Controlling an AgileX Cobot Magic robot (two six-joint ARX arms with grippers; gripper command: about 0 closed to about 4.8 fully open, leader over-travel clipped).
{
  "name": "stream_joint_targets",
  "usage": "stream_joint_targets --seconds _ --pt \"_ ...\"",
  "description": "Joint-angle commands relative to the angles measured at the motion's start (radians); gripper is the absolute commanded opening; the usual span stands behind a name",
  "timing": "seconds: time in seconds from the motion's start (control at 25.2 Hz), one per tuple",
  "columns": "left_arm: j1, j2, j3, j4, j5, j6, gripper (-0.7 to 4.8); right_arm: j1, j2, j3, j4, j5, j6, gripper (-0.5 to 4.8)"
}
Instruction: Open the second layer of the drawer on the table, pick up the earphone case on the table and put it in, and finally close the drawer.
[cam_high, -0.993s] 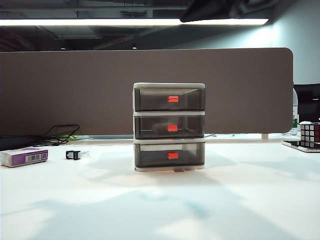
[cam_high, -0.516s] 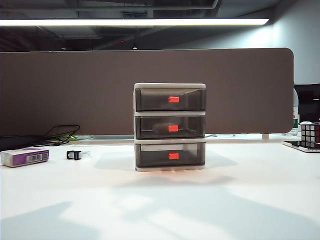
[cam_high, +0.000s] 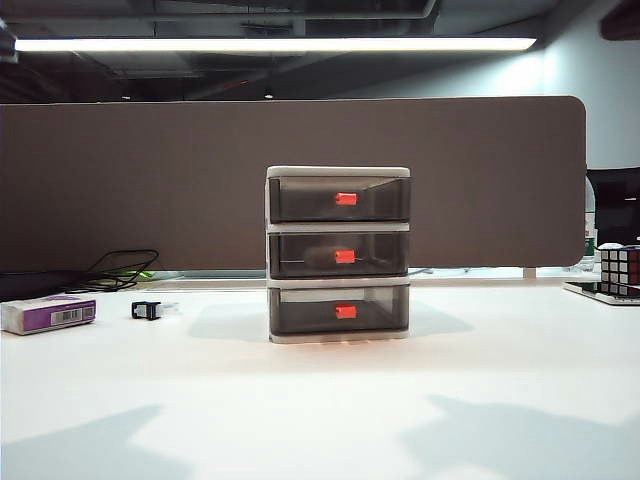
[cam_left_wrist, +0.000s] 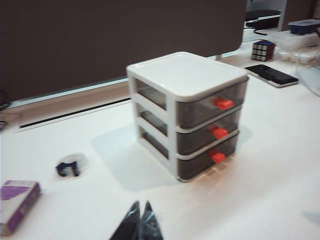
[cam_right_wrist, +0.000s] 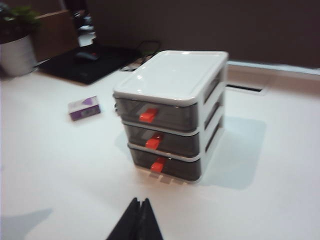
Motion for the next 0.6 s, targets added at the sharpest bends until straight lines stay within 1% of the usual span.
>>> stream_joint_targets --seconds 0.04,0.16,0.28,0.32,0.52,0.6 --pt "0.002 -0.001 -0.044 0.095 0.034 0.005 -0.05 0.001 -0.095 -0.042 -0.063 0.064 0.024 -0.05" --pt "0.002 -0.001 -0.082 0.132 0.051 0.006 -0.05 0.0 -0.169 -0.078 -0.112 0.085 0.039 -0.05" --pt "0.002 -0.002 -0.132 0.181 0.087 0.013 -0.05 0.0 -0.241 -0.132 -0.134 0.084 0.043 -0.05" --pt "0.003 -0.002 -0.15 0.195 0.085 0.013 -0.05 0.0 -0.24 -0.148 -0.143 0.083 0.044 -0.05" --pt "0.003 -0.002 -0.192 0.203 0.071 -0.001 -0.06 -0.005 -0.242 -0.216 -0.119 0.084 0.071 -0.05" --pt "0.003 -0.003 -0.226 0.22 0.07 -0.027 -0.05 -0.005 -0.242 -0.269 -0.058 0.075 0.083 -0.05"
